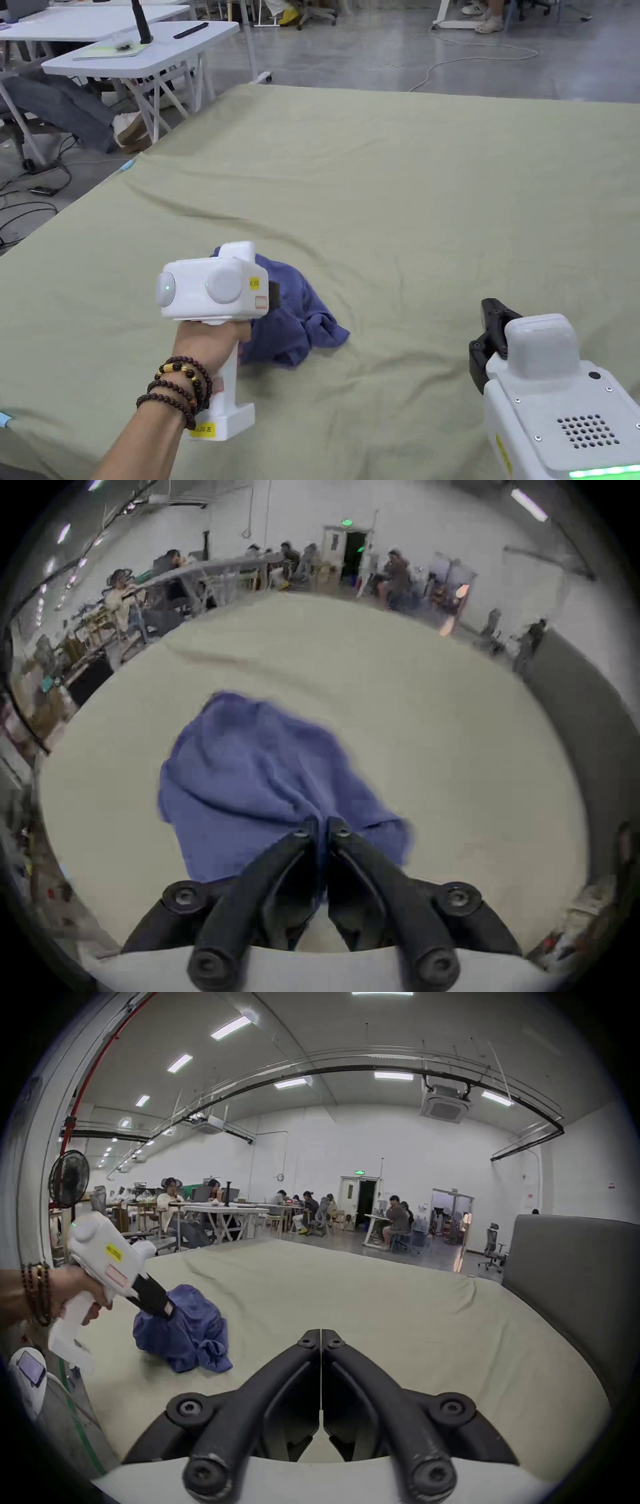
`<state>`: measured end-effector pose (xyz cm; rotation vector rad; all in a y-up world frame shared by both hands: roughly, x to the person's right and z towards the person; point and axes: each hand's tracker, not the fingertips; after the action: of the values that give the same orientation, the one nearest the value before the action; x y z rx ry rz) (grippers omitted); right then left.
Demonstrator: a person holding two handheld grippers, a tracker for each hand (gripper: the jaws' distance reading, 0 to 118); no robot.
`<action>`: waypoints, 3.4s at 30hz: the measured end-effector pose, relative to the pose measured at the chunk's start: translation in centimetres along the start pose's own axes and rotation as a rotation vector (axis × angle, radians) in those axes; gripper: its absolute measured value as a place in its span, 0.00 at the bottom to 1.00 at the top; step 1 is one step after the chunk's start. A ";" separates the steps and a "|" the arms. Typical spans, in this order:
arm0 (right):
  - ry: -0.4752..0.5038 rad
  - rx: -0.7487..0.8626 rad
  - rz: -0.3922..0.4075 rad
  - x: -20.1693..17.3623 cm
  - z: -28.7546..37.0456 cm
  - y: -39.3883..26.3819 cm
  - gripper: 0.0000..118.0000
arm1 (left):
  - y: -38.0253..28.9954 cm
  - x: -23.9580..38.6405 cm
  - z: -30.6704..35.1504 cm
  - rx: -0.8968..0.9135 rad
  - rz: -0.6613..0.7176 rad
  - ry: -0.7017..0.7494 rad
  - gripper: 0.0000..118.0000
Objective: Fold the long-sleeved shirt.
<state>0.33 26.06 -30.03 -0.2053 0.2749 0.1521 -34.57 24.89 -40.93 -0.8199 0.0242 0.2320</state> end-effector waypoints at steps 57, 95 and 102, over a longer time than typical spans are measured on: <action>-0.360 -0.134 -0.213 14.1 12.4 -2.0 0.00 | -8.0 18.7 2.6 0.049 -0.145 -0.127 0.80; -0.258 -0.602 -0.359 25.1 -4.3 -11.4 0.04 | 5.8 19.7 -5.6 -0.087 -0.184 -0.177 0.00; -0.218 -0.330 -0.283 27.1 -1.7 -0.4 0.03 | 10.6 19.4 1.0 0.142 -0.086 -0.289 0.00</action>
<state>25.72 28.53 -39.22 -0.5480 0.0002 -0.0626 -17.98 36.37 -50.06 -0.6386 -0.2630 0.2624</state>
